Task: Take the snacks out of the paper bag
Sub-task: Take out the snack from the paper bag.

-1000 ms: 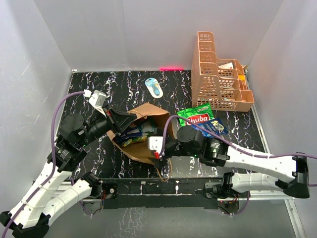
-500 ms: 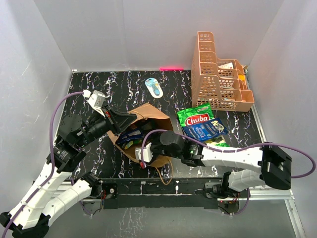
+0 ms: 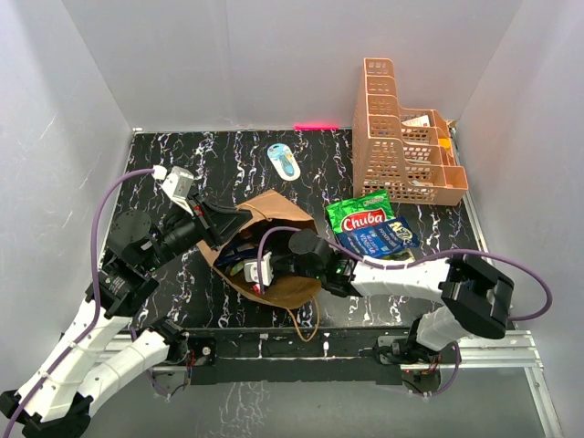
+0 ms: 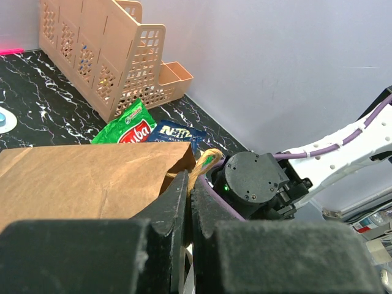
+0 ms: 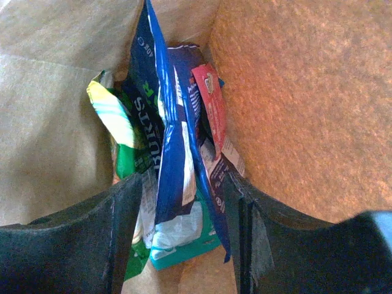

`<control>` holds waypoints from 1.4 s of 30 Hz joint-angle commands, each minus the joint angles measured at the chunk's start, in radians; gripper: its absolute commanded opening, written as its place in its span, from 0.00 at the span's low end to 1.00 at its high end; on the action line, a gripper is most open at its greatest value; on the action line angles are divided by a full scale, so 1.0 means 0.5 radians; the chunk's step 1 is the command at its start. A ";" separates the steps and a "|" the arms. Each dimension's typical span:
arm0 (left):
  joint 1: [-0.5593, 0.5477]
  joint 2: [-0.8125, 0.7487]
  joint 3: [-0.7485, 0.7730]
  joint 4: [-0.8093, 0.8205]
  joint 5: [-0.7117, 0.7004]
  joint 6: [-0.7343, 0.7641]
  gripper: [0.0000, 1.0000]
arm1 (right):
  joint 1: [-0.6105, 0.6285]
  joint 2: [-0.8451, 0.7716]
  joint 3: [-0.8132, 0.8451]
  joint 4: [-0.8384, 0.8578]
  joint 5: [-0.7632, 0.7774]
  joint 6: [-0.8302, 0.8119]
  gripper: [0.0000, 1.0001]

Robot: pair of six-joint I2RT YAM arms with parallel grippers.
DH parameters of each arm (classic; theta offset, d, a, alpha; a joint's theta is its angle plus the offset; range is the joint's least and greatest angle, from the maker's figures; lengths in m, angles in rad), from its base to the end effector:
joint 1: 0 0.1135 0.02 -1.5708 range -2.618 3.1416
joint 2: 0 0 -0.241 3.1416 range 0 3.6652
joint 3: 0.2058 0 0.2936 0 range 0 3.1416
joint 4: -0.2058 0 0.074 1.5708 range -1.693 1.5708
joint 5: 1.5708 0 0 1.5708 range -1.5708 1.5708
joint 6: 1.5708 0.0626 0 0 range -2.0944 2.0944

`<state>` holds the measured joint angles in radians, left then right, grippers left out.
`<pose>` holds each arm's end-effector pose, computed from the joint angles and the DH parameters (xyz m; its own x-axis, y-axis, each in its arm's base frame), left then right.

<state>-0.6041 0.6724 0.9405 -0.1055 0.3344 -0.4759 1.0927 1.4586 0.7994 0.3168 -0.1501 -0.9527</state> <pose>0.1727 -0.1442 0.4192 -0.2495 -0.3536 -0.9015 0.7749 0.4854 -0.4049 0.1688 0.3461 0.1788 0.6788 -0.4416 -0.5868 -0.6722 -0.0518 -0.7386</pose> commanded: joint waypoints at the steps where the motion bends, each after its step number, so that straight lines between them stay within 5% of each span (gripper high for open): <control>1: 0.002 -0.025 0.065 0.058 0.037 -0.002 0.00 | 0.005 0.053 0.009 0.372 0.043 0.053 0.56; 5: 0.001 -0.033 0.064 0.041 0.027 -0.002 0.00 | -0.004 0.113 -0.014 0.629 0.391 0.065 0.51; 10: 0.002 -0.047 0.063 0.016 0.008 0.006 0.00 | -0.041 0.133 0.033 0.511 0.137 0.092 0.32; 19: 0.002 -0.043 0.052 0.015 0.003 -0.005 0.00 | -0.041 0.424 0.193 0.534 0.074 0.115 0.40; 23: 0.002 -0.047 0.052 0.010 -0.009 -0.013 0.00 | -0.041 0.521 0.276 0.697 0.329 0.140 0.30; 28: 0.002 -0.072 0.041 -0.051 -0.154 -0.005 0.00 | -0.040 0.296 0.279 0.509 0.196 0.305 0.08; 42: 0.002 -0.101 0.012 -0.117 -0.400 -0.054 0.00 | -0.069 -0.220 0.024 0.382 0.131 1.163 0.08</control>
<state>-0.6041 0.6296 0.9375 -0.1642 0.1757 -0.4911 1.0645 1.4059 0.8040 0.4694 -0.0853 -0.5640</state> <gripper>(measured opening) 0.011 0.080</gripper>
